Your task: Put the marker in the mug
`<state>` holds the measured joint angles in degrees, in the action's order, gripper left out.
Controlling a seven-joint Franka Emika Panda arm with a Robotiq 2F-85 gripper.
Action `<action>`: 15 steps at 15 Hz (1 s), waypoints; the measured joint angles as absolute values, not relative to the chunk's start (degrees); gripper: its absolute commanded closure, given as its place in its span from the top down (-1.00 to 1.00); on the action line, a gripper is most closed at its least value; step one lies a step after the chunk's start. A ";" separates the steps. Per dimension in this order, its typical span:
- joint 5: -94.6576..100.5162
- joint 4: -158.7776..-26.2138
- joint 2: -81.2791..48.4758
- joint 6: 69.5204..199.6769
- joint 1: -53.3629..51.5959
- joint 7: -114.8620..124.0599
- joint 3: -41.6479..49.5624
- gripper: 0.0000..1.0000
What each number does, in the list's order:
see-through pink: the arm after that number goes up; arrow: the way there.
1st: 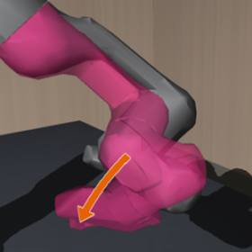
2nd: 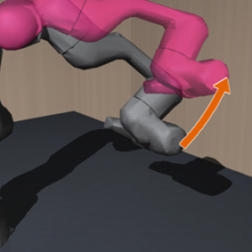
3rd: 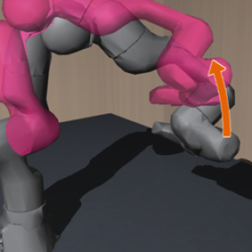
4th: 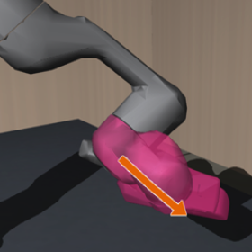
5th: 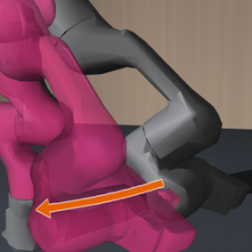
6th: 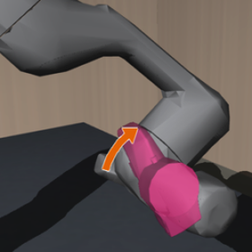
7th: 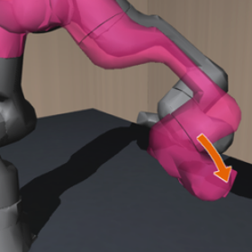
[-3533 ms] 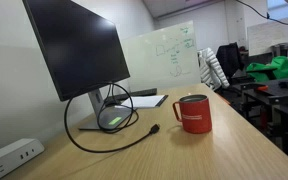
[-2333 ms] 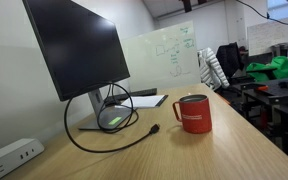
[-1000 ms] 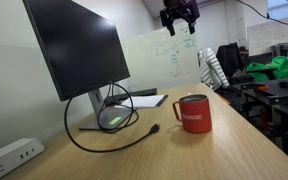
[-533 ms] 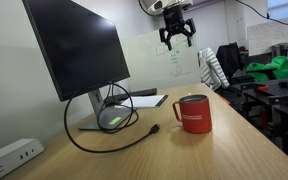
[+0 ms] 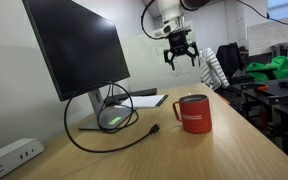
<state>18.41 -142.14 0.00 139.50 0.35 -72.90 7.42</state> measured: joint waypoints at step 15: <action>19.48 -140.74 -8.51 146.76 4.38 -79.45 6.31 1.00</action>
